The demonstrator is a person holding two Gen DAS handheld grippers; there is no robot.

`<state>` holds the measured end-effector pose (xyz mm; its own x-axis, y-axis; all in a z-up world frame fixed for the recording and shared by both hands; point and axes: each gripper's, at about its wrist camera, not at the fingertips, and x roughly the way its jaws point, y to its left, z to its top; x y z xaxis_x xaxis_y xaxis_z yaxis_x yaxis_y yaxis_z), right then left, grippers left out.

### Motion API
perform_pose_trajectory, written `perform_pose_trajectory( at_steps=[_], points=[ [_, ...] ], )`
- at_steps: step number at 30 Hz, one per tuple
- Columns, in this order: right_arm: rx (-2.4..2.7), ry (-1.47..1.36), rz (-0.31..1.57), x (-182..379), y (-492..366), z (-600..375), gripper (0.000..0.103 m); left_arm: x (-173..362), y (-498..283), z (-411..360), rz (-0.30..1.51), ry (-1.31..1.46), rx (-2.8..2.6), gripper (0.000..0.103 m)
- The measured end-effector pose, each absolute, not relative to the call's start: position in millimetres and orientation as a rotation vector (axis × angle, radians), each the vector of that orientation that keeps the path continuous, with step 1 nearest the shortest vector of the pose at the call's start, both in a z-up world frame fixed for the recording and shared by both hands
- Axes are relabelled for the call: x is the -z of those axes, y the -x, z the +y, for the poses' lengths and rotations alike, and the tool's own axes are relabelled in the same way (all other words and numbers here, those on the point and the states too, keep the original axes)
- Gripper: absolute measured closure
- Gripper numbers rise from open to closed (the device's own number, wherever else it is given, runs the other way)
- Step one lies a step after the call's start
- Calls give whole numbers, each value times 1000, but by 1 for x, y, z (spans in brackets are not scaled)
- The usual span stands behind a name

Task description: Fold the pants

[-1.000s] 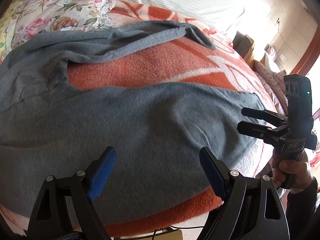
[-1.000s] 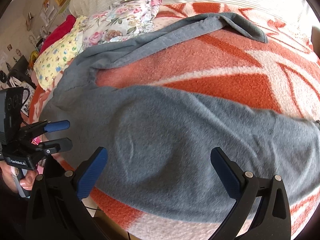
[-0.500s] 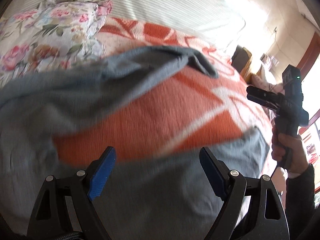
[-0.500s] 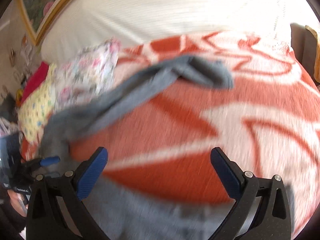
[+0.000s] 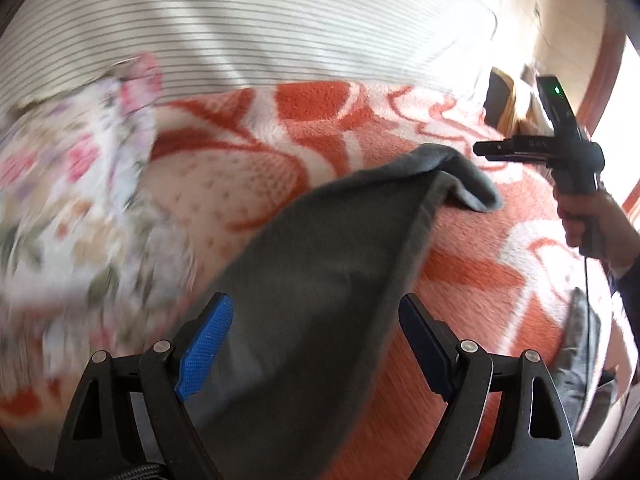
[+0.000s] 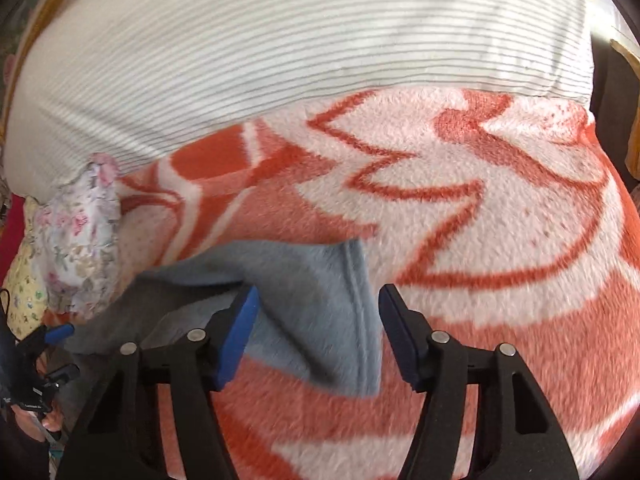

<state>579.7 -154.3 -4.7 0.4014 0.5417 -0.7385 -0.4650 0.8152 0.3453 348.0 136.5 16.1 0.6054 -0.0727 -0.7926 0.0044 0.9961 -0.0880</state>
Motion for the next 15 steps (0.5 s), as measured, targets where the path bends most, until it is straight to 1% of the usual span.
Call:
perform_pose_trajectory(
  at_steps=[5,9,10,11,12,13,14,15],
  points=[
    [-619,-56,1017,27,-617,-139,41,5,-402,145,970,15,64,17],
    [-610,-23,1056,45,-633,-126,41,38,-437,158,1075,35,53,18],
    [-608,-4,1058,48,-634,-123,43,48,-442,160,1106,48,53,20],
    [-605,21,1049,49,-633,-120,60,55,-444,161,1118,61,54,20],
    [-595,56,1025,47,-631,-117,76,56,-443,162,1101,75,54,25],
    [-603,68,1013,44,-629,-116,90,54,-442,162,1091,102,86,45],
    [-609,62,1011,42,-627,-116,91,52,-440,161,1091,123,121,58],
    [-607,71,994,37,-624,-117,91,49,-438,159,1090,137,145,85]
  ],
)
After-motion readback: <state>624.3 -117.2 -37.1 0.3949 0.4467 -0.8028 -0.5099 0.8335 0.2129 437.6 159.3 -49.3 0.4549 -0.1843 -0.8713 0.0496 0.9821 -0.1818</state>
